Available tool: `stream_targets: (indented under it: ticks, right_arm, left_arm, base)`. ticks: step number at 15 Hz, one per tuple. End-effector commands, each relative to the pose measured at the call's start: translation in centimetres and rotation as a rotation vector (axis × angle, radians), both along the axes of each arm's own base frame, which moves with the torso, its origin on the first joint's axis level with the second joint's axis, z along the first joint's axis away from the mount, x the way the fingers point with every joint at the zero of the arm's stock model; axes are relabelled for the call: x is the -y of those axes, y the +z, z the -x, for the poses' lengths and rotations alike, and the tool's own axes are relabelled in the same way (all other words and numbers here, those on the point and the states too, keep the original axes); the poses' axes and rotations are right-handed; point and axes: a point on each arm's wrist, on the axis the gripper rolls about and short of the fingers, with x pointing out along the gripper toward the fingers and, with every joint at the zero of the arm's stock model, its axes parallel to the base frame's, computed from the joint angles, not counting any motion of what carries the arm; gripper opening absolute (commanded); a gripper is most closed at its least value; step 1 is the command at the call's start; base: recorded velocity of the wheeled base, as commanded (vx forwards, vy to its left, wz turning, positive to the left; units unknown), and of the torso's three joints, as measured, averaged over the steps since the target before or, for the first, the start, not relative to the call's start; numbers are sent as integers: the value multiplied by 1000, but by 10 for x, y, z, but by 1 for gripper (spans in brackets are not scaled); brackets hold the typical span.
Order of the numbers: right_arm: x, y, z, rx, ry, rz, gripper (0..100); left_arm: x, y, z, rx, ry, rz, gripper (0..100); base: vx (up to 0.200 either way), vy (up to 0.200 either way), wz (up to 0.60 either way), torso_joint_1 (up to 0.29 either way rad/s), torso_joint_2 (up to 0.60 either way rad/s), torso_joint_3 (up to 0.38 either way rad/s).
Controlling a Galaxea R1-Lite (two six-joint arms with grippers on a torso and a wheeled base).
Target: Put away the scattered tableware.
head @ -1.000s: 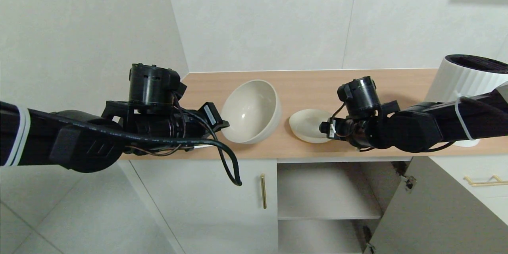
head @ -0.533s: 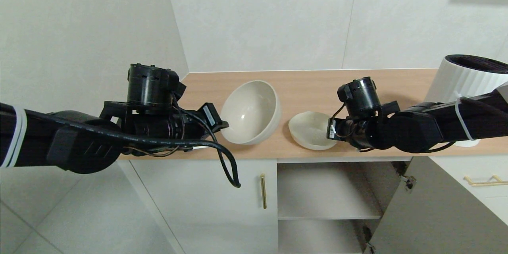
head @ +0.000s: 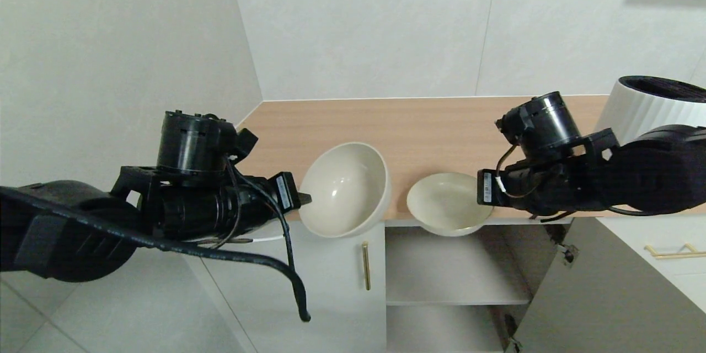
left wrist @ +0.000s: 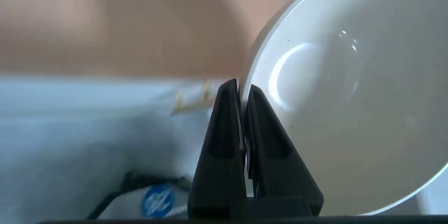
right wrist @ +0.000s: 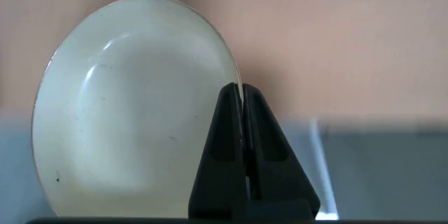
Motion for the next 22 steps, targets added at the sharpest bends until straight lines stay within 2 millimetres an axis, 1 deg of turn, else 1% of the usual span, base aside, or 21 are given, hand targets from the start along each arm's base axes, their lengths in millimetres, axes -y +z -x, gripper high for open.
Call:
stream_targets:
  ticks: [1, 3, 4, 5, 8, 10, 14, 16, 22]
  right_arm:
    - [16, 27, 33, -5, 78, -63, 0]
    - [22, 31, 47, -18, 184, -82, 0]
    - [26, 24, 57, -36, 272, -49, 0]
    - [28, 19, 60, -46, 306, -16, 0]
    - [27, 4, 59, -86, 339, 37, 0]
    - [26, 0, 59, -96, 350, 54, 0]
    - [25, -10, 59, -122, 374, 95, 0]
    - [21, -14, 59, -133, 383, 105, 0]
    - [19, -17, 59, -144, 390, 110, 0]
  left_arm:
    - [4, -1, 15, 4, -43, -19, 0]
    - [5, -1, 22, 1, -74, -55, 0]
    - [4, -1, 31, -16, -111, -105, 0]
    - [4, 0, 35, -24, -130, -127, 0]
    - [3, 3, 49, -44, -181, -177, 0]
    - [2, 1, 52, -59, -207, -218, 0]
    - [2, -2, 52, -79, -212, -228, 0]
    - [5, -3, 54, -79, -224, -229, 0]
    - [5, -4, 53, -82, -224, -230, 0]
  base:
    - [0, 0, 0, 0, 0, 0]
    - [0, 0, 0, 0, 0, 0]
    - [0, 0, 0, 0, 0, 0]
    - [0, 0, 0, 0, 0, 0]
    - [0, 0, 0, 0, 0, 0]
    - [0, 0, 0, 0, 0, 0]
    - [0, 0, 0, 0, 0, 0]
    - [0, 0, 0, 0, 0, 0]
    - [0, 0, 0, -160, 386, 227]
